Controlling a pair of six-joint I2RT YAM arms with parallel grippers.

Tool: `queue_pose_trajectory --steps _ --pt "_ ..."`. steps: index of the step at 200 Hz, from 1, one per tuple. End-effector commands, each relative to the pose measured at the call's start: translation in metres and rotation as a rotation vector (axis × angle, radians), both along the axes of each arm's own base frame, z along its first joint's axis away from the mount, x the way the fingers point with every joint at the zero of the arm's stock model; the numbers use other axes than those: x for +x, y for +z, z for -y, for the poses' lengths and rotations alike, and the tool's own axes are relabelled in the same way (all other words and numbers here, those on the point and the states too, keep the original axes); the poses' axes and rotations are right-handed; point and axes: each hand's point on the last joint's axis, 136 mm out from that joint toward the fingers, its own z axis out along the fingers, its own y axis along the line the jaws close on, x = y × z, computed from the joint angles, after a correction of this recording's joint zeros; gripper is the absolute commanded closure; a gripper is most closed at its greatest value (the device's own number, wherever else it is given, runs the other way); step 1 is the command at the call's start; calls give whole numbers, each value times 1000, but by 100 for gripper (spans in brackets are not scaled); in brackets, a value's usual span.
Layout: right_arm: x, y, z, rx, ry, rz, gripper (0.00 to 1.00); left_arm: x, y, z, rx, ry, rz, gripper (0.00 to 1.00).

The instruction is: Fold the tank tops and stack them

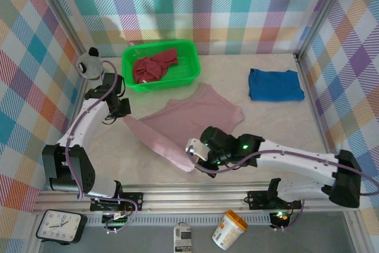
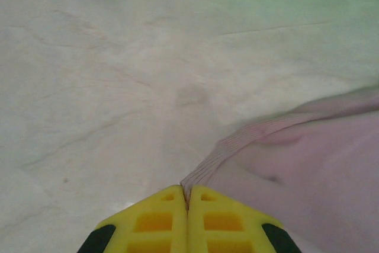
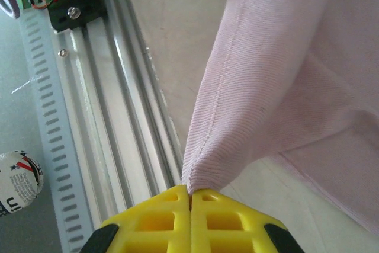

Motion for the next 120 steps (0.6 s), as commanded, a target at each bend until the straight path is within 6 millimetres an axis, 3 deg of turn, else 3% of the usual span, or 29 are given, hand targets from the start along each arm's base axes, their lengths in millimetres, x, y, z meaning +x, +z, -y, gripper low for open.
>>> queue_pose_trajectory --steps 1,67,120 --pt "-11 5 -37 65 69 -15 100 -15 -4 -38 140 83 -94 100" --pt "-37 2 -117 116 311 -113 100 -12 -9 -63 226 100 -215 100" --pt "-47 0 -160 160 408 -191 100 7 -15 -78 303 86 -306 99"
